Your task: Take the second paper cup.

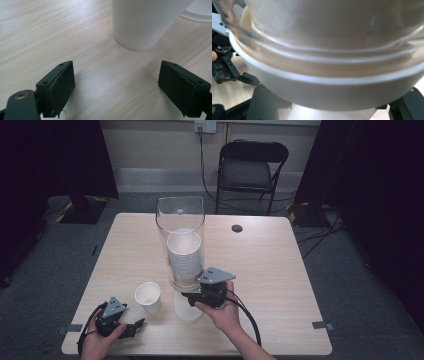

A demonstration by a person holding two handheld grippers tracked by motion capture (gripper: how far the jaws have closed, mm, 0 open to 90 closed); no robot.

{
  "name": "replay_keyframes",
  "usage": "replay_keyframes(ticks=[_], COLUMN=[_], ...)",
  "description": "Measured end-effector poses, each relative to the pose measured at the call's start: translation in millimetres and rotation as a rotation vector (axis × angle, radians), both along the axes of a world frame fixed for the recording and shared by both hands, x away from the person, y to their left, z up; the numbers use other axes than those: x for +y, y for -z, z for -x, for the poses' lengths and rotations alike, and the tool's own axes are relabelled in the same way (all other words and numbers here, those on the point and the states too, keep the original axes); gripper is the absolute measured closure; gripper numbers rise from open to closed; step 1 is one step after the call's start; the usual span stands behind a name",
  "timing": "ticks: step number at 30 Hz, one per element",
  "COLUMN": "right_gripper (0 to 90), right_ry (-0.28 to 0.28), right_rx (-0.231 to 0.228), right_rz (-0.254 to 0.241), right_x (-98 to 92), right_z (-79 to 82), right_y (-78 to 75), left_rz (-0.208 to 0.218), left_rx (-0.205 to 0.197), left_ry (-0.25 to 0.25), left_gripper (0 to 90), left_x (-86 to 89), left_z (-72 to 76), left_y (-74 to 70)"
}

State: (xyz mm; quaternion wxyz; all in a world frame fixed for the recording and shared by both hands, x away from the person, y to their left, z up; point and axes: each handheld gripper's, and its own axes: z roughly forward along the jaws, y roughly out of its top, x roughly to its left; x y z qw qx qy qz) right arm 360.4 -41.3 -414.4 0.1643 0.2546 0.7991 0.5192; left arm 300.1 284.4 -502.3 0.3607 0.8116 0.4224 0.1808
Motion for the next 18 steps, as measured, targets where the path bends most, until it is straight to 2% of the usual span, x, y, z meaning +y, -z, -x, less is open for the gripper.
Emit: replay_keyframes(ticks=[16,18], right_gripper=[35.7,35.8], right_ry=[-0.011,-0.008], right_rx=[-0.013,-0.026], right_rz=[0.015,0.017], right_x=[-2.4,-1.9], right_z=[-0.2,0.2], right_y=[1.9,2.4], left_rz=[-0.008,-0.007], left_rx=[-0.004,-0.004], left_ry=[0.004,0.004], left_gripper=[13.4,13.4], left_x=[0.7,0.6], left_z=[0.8,0.8], left_y=[-0.2,-0.2])
